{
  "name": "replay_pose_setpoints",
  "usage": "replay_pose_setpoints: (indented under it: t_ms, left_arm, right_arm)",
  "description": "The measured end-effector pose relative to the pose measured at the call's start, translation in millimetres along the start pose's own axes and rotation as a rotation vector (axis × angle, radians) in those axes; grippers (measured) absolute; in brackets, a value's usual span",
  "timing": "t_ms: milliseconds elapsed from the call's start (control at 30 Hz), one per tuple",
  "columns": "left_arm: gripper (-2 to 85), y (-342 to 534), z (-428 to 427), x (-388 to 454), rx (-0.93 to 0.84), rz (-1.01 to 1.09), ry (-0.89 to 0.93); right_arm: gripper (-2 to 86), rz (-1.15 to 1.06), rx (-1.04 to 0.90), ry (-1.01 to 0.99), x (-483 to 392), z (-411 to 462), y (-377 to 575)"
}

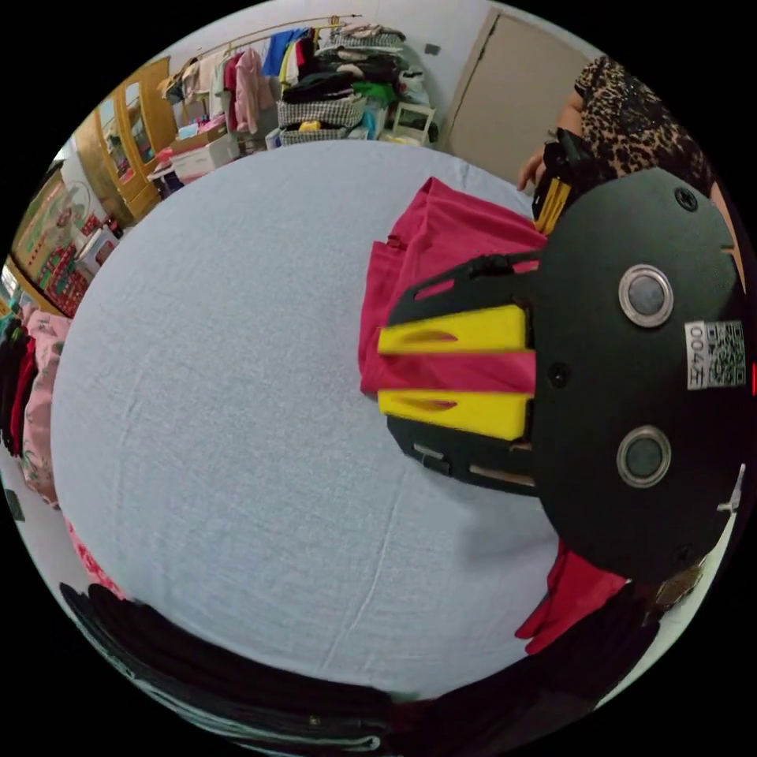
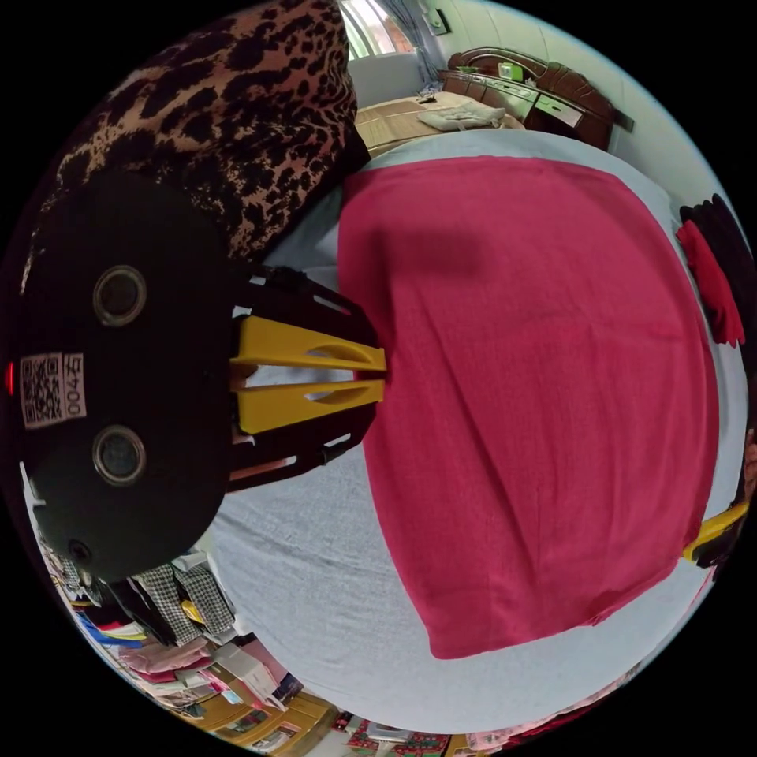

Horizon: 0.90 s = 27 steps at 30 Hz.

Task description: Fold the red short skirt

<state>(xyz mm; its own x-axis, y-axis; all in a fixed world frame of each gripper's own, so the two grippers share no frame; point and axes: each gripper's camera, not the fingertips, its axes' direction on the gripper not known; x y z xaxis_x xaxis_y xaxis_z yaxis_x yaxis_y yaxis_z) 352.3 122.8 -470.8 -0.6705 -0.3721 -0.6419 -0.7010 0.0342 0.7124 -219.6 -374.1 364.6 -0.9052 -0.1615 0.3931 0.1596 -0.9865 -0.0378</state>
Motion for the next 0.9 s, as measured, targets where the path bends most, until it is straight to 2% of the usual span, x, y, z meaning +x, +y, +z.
replay_pose_setpoints:
  t_ms: [133,233,333,400,433,500,567,667,833,900]
  left_arm:
    - [4.3,22,-10,19,0.132,0.043,-0.09]
    - [5.3,27,0,21,0.113,0.072,-0.167]
    - [7.0,36,-5,17,0.149,0.075,-0.142]
    - [7.6,45,-14,26,0.197,0.135,-0.159]
    - [7.6,53,-17,41,0.224,0.24,-0.149]
    - [7.5,64,-9,71,0.195,0.412,-0.158]
    - [7.7,78,18,111,0.141,0.585,-0.242]
    - [8.3,88,52,145,0.122,0.698,-0.292]
    - [2.5,86,92,160,0.046,0.713,-0.336]
    - [1.6,88,90,160,0.089,0.685,-0.323]
  right_arm:
    - [0.4,0.004,0.005,-0.027,10,-8,0]
    - [0.5,0.002,0.014,-0.036,16,-13,1]
    - [0.7,0.007,0.019,-0.045,22,-19,2]
    - [0.9,0.009,0.026,-0.048,25,-23,3]
    - [0.8,0.007,0.03,-0.045,27,-26,3]
    - [0.7,0.009,0.036,-0.043,30,-29,4]
    - [0.5,0.012,0.045,-0.036,33,-35,5]
    - [0.3,0.012,0.049,-0.024,37,-41,6]
    - [0.1,0.013,0.051,-0.01,45,-53,7]
    - [0.1,0.018,0.054,-0.006,49,-57,9]
